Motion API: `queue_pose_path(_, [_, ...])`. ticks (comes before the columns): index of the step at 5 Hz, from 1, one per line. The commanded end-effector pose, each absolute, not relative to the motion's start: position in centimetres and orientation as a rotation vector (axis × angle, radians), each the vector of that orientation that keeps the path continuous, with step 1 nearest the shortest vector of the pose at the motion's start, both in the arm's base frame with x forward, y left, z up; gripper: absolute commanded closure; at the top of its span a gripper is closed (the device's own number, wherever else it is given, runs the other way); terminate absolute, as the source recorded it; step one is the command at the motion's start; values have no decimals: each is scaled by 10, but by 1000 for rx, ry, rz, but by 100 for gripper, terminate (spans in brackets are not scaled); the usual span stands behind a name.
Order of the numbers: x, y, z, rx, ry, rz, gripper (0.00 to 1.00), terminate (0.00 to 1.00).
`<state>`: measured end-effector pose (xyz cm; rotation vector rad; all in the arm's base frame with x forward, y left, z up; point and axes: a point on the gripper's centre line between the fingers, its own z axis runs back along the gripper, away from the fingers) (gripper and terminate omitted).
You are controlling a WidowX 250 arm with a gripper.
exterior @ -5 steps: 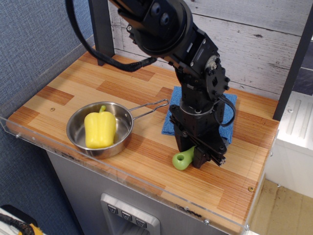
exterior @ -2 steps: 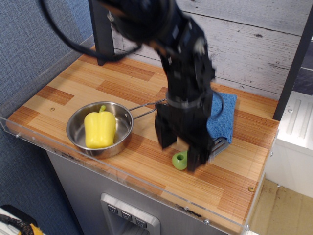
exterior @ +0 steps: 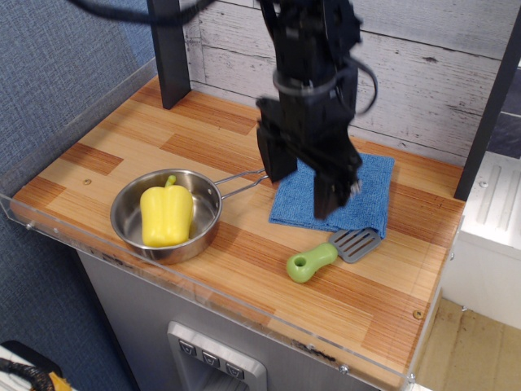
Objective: Move the spatula to the bottom of the cloth.
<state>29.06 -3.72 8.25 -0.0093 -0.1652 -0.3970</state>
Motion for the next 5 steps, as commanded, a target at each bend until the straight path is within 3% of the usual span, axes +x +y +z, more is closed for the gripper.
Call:
queue_pose_path(1, [325,32,103,53,-201,-346,0,0])
queue_pose_path(3, [349,87,107,37,-206,-477,0,0])
queue_pose_path(4, [349,87,107,37,-206,-477,0,0])
queue_pose_path(5, [349,87,107,37,-206,-477,0,100])
